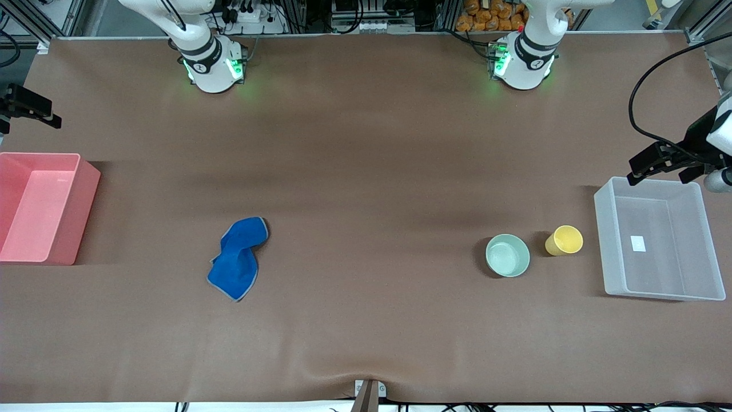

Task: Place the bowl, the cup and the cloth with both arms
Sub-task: 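Reach the left gripper to the yellow cup while the right gripper reaches the cloth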

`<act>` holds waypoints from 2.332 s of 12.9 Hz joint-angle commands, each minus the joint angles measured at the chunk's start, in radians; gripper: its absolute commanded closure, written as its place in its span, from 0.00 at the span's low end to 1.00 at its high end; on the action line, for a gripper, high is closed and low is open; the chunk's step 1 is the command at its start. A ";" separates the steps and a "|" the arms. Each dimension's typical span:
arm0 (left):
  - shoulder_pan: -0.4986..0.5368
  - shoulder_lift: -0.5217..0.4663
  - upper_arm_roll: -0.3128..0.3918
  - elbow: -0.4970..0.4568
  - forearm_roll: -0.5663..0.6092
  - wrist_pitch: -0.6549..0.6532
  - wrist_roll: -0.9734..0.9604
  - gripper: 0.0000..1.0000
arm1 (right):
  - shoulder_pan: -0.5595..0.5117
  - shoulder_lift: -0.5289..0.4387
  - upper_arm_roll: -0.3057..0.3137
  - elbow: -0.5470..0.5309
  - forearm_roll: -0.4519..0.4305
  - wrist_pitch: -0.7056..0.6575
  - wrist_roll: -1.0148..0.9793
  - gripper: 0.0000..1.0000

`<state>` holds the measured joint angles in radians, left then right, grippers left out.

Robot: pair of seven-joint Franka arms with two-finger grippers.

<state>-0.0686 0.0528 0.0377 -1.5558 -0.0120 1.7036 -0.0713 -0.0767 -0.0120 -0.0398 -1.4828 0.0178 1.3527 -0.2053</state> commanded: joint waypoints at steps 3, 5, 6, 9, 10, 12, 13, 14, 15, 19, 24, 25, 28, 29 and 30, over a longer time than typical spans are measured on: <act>0.000 0.007 0.005 0.008 -0.017 -0.015 0.013 0.00 | -0.001 0.014 -0.002 0.016 -0.010 -0.007 -0.009 0.00; 0.000 0.028 0.005 -0.003 -0.019 -0.015 0.008 0.00 | 0.000 0.014 -0.002 0.012 -0.009 -0.012 -0.009 0.00; 0.000 0.054 0.005 -0.009 -0.019 -0.015 0.005 0.00 | 0.003 0.014 -0.003 0.012 -0.009 -0.012 -0.009 0.00; 0.010 0.140 0.007 -0.006 -0.020 0.031 0.018 0.00 | 0.009 0.015 -0.002 0.012 -0.009 -0.010 -0.009 0.00; 0.018 0.165 0.007 -0.007 -0.020 0.040 0.019 0.00 | 0.015 0.024 -0.002 0.010 -0.009 -0.015 -0.013 0.00; 0.023 0.208 0.007 -0.019 -0.020 0.085 0.021 0.00 | 0.044 0.032 0.000 -0.004 -0.009 -0.036 -0.011 0.00; 0.024 0.228 0.007 -0.039 -0.022 0.124 0.021 0.00 | 0.044 0.050 0.000 -0.004 -0.007 -0.049 -0.014 0.00; 0.041 0.254 0.007 -0.047 -0.035 0.152 0.022 0.00 | 0.049 0.072 0.000 -0.005 -0.006 -0.064 -0.019 0.00; 0.047 0.281 0.008 -0.050 -0.042 0.184 0.022 0.00 | 0.067 0.093 0.000 -0.004 -0.004 -0.090 -0.019 0.00; 0.058 0.329 0.008 -0.140 -0.042 0.322 0.040 0.00 | 0.138 0.222 0.001 0.004 -0.015 -0.080 -0.014 0.00; 0.084 0.341 0.008 -0.299 -0.043 0.510 0.047 0.08 | 0.192 0.414 0.000 0.048 -0.009 0.031 -0.014 0.00; 0.084 0.351 0.008 -0.306 -0.043 0.524 0.048 0.08 | 0.187 0.458 0.000 0.061 0.014 0.064 -0.013 0.00; 0.087 0.364 0.008 -0.335 -0.043 0.562 0.056 0.10 | 0.186 0.526 0.000 0.067 0.092 0.169 -0.006 0.00; 0.087 0.366 0.008 -0.343 -0.043 0.567 0.056 0.14 | 0.187 0.544 -0.002 0.067 0.108 0.202 -0.006 0.00; 0.087 0.374 0.010 -0.352 -0.043 0.586 0.056 0.19 | 0.186 0.561 0.000 0.067 0.126 0.230 -0.005 0.00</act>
<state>0.0169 0.4260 0.0459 -1.8817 -0.0340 2.2474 -0.0383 0.1124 0.5112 -0.0374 -1.4558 0.1001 1.5635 -0.2141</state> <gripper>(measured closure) 0.097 0.000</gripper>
